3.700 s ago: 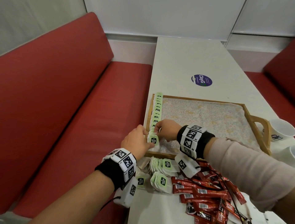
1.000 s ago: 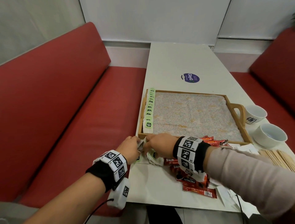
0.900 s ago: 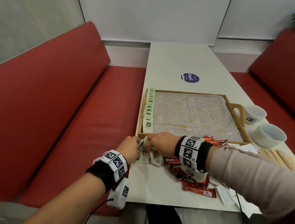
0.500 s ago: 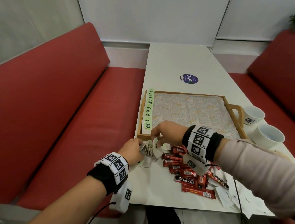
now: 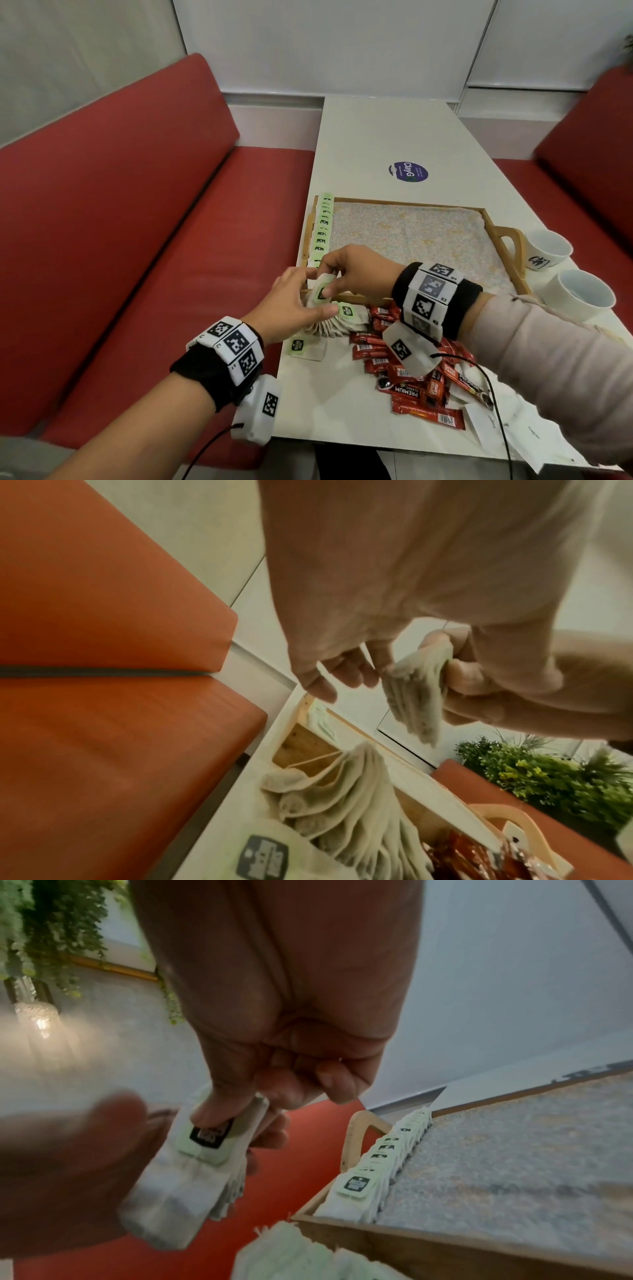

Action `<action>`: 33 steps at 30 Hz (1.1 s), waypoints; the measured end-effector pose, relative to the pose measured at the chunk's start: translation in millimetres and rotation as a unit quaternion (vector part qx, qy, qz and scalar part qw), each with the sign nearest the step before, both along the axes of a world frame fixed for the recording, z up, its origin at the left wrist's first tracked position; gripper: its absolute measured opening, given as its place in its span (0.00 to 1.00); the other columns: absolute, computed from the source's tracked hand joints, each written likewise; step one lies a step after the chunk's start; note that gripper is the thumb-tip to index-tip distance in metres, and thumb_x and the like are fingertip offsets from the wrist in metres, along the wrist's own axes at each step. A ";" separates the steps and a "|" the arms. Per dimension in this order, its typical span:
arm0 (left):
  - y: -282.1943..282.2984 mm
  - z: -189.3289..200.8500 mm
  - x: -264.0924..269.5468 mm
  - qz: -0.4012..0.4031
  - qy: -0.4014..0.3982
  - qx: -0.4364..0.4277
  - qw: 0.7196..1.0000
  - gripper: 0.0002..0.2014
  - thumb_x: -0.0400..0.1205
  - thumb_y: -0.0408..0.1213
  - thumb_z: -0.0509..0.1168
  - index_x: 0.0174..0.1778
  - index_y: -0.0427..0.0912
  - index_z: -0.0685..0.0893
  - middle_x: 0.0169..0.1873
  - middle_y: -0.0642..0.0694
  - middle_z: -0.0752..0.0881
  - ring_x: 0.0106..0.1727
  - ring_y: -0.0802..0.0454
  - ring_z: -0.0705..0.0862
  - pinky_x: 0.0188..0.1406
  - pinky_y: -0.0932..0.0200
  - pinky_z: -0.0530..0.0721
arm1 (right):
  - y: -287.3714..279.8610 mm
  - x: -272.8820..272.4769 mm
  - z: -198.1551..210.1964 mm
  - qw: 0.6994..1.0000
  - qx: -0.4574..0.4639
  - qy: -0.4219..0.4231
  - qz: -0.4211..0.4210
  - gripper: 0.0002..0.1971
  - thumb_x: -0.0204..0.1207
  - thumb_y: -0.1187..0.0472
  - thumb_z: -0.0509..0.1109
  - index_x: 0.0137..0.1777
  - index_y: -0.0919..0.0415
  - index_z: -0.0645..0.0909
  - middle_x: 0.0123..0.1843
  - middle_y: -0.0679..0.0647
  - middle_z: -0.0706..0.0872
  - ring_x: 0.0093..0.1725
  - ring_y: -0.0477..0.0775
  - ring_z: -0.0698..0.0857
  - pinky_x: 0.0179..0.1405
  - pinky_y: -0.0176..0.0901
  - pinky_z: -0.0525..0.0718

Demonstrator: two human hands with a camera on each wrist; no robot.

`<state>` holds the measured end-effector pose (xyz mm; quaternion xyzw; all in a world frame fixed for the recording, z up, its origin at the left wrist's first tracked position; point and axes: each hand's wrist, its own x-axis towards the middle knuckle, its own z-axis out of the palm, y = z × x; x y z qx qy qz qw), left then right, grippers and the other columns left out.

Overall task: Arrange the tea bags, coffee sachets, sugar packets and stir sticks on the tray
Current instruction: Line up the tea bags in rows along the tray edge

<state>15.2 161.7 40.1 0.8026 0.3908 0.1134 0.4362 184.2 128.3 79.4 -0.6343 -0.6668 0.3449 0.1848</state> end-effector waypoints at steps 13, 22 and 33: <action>3.2 -19.6 1.5 0.049 -0.078 -0.076 0.993 0.11 0.86 0.35 0.58 0.61 0.48 0.83 0.53 0.54 0.87 0.56 0.56 0.85 0.48 0.62 0.84 | -11.1 8.1 -22.7 0.980 -0.055 -0.191 0.026 0.21 0.69 0.64 0.78 0.60 0.48 0.82 0.41 0.45 0.79 0.40 0.47 0.78 0.32 0.33 0.71; 8.6 -29.8 -4.5 0.118 -0.126 -0.070 0.983 0.12 0.87 0.36 0.58 0.63 0.47 0.83 0.59 0.53 0.86 0.63 0.56 0.82 0.68 0.53 0.77 | -5.9 -0.1 -34.9 0.944 -0.031 -0.310 0.108 0.25 0.76 0.66 0.67 0.72 0.47 0.75 0.54 0.50 0.75 0.55 0.55 0.79 0.44 0.42 0.72; 9.6 -42.1 -6.1 0.077 -0.082 -0.078 0.991 0.12 0.86 0.39 0.58 0.62 0.48 0.82 0.61 0.47 0.84 0.63 0.52 0.82 0.67 0.43 0.78 | 1.5 4.8 -39.4 0.945 -0.034 -0.314 0.080 0.17 0.71 0.63 0.75 0.60 0.55 0.81 0.58 0.52 0.79 0.56 0.56 0.80 0.43 0.42 0.72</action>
